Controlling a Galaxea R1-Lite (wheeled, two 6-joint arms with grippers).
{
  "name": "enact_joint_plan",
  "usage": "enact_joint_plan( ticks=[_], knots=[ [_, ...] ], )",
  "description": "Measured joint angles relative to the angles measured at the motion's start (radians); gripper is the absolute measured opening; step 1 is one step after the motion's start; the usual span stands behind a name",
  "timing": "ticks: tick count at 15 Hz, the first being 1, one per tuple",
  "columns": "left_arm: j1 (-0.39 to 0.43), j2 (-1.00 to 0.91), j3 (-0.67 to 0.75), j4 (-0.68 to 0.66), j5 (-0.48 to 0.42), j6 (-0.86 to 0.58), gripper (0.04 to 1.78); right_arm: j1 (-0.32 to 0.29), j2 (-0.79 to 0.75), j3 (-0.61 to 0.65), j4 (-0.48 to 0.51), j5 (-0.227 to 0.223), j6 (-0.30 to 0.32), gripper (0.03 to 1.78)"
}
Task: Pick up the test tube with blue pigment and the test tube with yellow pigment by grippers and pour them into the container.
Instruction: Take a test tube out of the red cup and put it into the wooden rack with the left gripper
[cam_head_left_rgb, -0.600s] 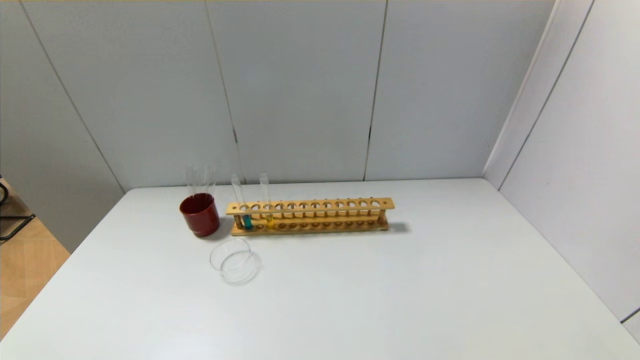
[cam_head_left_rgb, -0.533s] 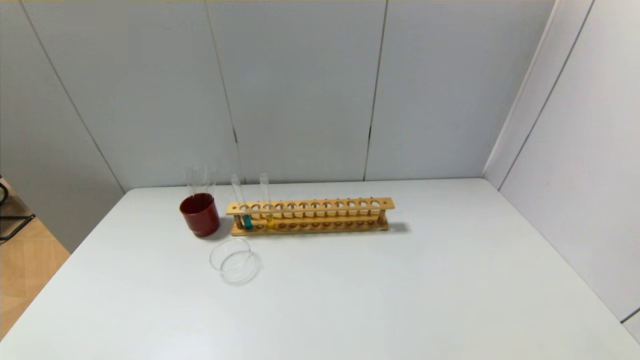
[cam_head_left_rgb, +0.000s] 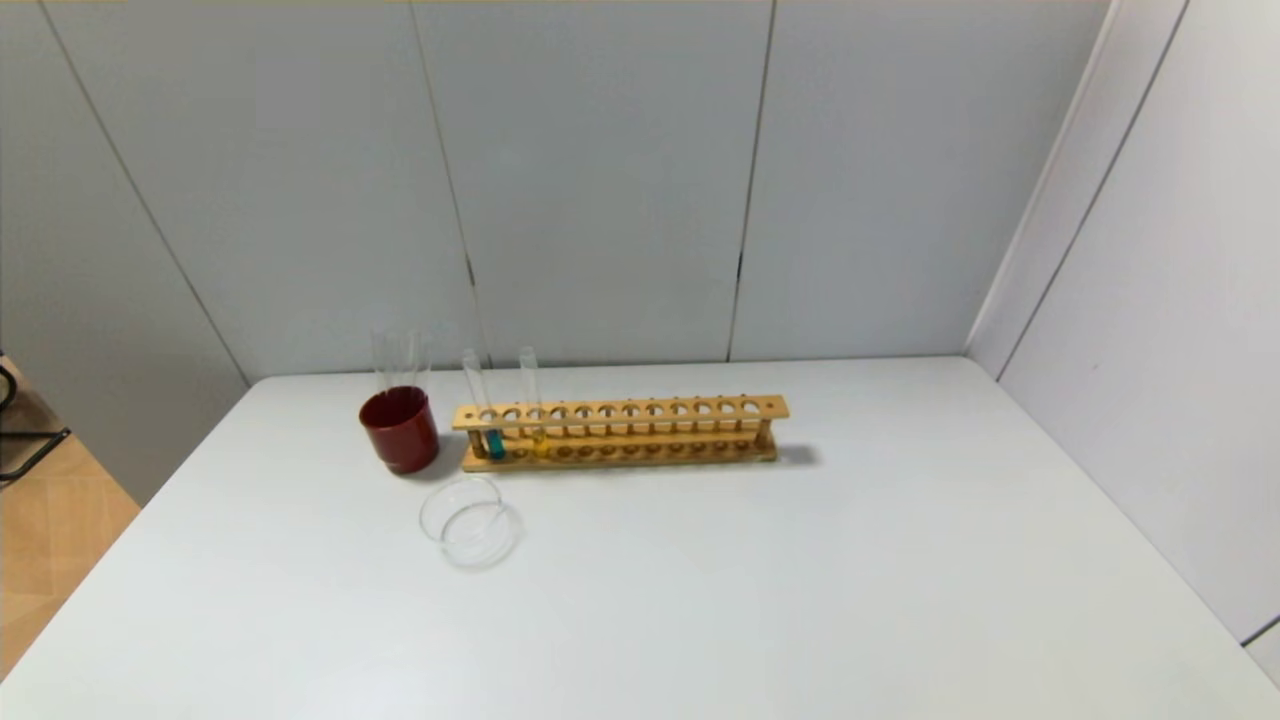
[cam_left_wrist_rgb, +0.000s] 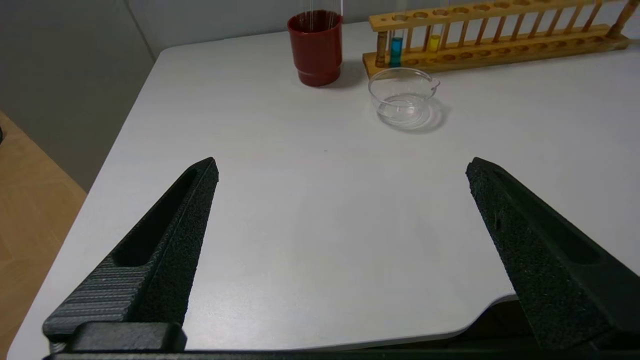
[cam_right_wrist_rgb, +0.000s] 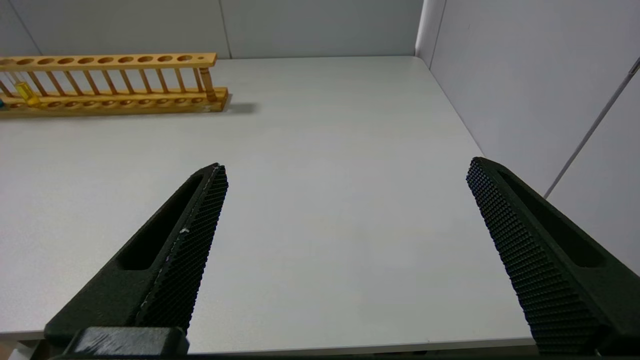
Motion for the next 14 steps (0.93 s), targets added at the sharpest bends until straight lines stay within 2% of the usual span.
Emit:
enact_joint_plan(
  ticks=[4,9,12,14],
  knots=[
    [-0.001,0.071,-0.203,0.095,-0.032,0.001,1.75,0.000,0.000,0.000,0.000,0.000,0.000,1.75],
    [-0.060,0.388,-0.513,0.107,-0.045,0.000,1.75,0.000,0.000,0.000,0.000,0.000,0.000,1.75],
    [-0.121,0.643,-0.654,0.058,-0.080,-0.005,1.75,0.000,0.000,0.000,0.000,0.000,0.000,1.75],
    [-0.145,0.816,-0.700,-0.036,-0.141,-0.008,1.75,0.000,0.000,0.000,0.000,0.000,0.000,1.75]
  ],
)
